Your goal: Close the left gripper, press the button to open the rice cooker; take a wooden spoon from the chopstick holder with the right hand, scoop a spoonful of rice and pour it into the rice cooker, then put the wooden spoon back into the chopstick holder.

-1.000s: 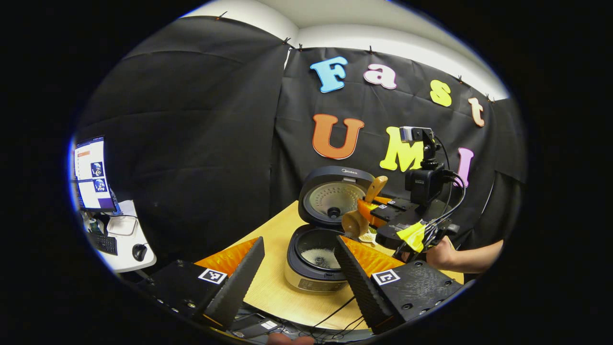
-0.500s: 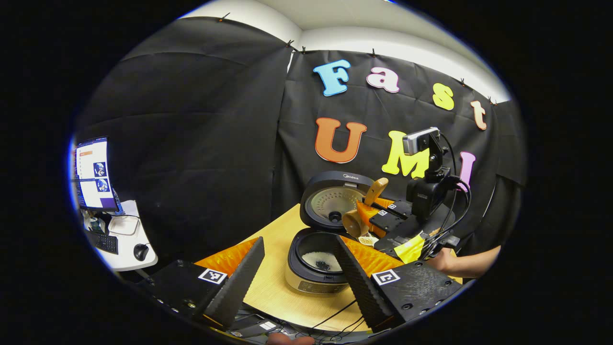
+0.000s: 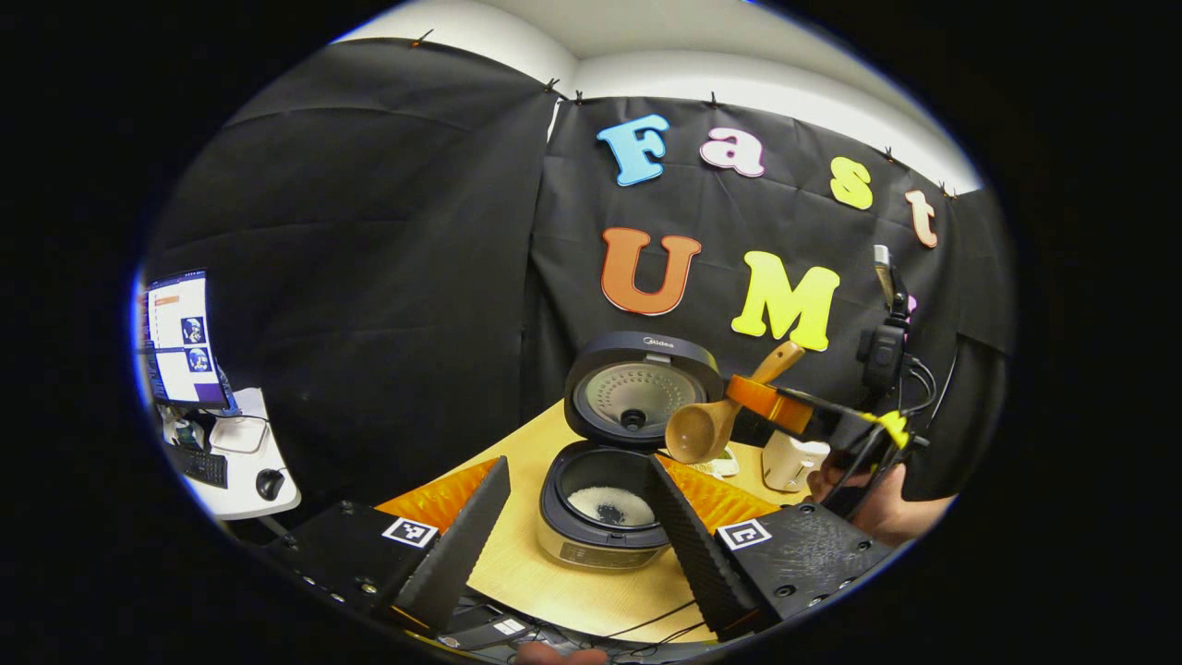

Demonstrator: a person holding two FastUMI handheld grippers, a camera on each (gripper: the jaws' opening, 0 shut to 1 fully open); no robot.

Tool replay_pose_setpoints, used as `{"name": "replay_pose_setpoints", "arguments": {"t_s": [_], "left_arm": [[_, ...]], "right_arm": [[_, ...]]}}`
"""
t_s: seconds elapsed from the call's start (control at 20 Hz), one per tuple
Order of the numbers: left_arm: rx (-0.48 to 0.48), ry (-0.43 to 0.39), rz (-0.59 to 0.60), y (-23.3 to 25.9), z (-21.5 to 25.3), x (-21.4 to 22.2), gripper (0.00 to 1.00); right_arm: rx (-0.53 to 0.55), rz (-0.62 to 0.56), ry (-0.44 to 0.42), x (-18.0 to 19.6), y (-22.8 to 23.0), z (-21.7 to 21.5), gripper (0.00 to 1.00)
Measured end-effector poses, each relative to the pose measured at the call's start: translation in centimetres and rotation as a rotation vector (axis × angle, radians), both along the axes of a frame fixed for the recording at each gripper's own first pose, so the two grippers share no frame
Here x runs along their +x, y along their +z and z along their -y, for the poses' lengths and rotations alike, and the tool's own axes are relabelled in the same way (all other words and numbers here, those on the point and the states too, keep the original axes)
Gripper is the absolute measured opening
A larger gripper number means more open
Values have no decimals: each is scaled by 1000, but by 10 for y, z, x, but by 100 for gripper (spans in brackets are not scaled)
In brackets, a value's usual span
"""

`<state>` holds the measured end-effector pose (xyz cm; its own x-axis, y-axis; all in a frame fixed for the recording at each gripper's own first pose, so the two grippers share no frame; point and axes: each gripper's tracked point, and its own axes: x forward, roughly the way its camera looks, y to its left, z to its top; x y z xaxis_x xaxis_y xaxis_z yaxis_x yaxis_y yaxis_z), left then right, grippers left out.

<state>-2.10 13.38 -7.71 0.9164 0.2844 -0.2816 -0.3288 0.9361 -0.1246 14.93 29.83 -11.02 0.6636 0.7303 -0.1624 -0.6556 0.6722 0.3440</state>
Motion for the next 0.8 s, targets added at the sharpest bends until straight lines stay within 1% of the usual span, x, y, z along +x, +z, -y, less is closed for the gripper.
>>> {"name": "replay_pose_setpoints", "arguments": {"t_s": [0.15, 0.3, 0.45, 0.55, 0.8], "left_arm": [[10, -22, -7, 0, 18, 7, 95], [29, -48, 11, 2, 36, 14, 95], [31, -84, 17, 1, 58, 26, 95], [27, -114, 22, 1, 75, 32, 95], [33, -190, 29, -4, 114, 48, 95]], "right_arm": [[148, -134, 2, -2, 17, 30, 9], [298, -270, -15, -5, 32, 74, 9], [404, -346, -72, 1, 42, 128, 9], [428, -351, -137, 8, 44, 170, 8], [397, -314, -337, 24, 35, 290, 9]]}}
